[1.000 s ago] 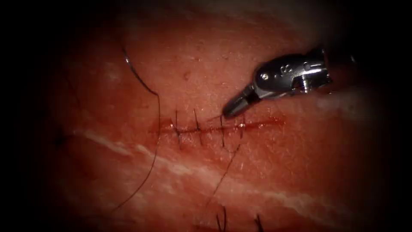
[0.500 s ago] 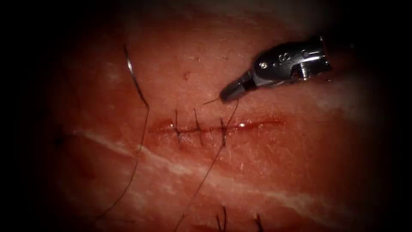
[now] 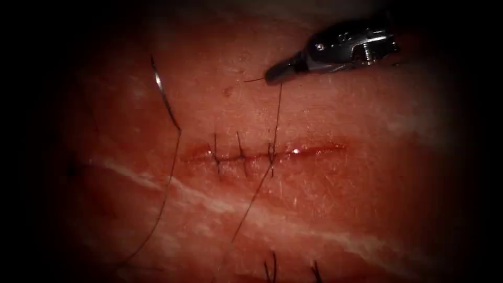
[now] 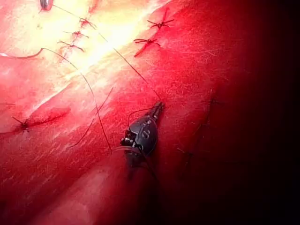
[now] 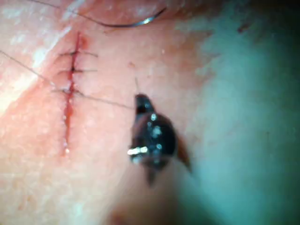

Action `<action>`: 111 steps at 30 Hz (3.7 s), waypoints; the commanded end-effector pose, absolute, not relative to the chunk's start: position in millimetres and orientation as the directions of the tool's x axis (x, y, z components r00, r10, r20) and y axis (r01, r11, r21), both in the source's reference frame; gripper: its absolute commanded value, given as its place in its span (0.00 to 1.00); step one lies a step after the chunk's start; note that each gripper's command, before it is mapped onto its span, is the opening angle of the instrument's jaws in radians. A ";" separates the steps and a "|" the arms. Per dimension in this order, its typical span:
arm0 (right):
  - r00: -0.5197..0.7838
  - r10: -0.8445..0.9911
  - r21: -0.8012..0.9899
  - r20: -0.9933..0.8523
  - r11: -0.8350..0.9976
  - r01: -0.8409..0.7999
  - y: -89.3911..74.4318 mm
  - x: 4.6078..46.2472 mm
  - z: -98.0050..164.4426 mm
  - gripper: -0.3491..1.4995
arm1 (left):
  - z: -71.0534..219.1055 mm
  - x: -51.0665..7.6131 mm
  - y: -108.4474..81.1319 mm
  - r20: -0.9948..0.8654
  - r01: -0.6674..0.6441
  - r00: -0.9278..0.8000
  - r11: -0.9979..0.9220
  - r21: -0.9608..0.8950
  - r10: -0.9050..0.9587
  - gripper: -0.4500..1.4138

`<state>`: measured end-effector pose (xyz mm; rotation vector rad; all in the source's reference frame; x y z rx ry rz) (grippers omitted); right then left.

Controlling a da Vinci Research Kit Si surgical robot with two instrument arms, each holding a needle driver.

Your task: Wound Closure

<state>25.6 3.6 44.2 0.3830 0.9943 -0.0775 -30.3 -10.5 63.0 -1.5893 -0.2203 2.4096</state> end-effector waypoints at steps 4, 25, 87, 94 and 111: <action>0.545 0.106 0.277 -0.832 0.930 0.242 2.7 26.5 44.9 0.00 | 63.4 -31.0 -12.1 -0.880 -0.121 -0.373 -0.956 -0.268 0.294 0.00; 0.569 0.097 0.262 -0.817 0.941 0.216 2.5 25.0 46.3 0.00 | 63.0 -32.8 -14.7 -0.870 -0.116 -0.365 -0.943 -0.311 0.331 0.00; 0.172 0.322 0.276 -0.931 0.930 -0.243 -11.0 21.3 34.2 0.21 | 63.5 -34.5 22.3 -0.925 -0.198 -0.363 -0.979 -0.040 0.112 0.00; 0.135 0.313 0.270 -0.940 0.925 -0.268 -11.5 21.7 33.4 0.20 | 68.0 -35.7 21.7 -0.916 -0.205 -0.385 -0.978 -0.039 0.117 0.00; 0.011 0.535 0.480 -0.845 0.767 -0.426 -12.1 22.6 34.7 0.22 | 72.7 -38.1 18.7 -0.901 -0.199 -0.414 -0.979 -0.052 0.132 0.00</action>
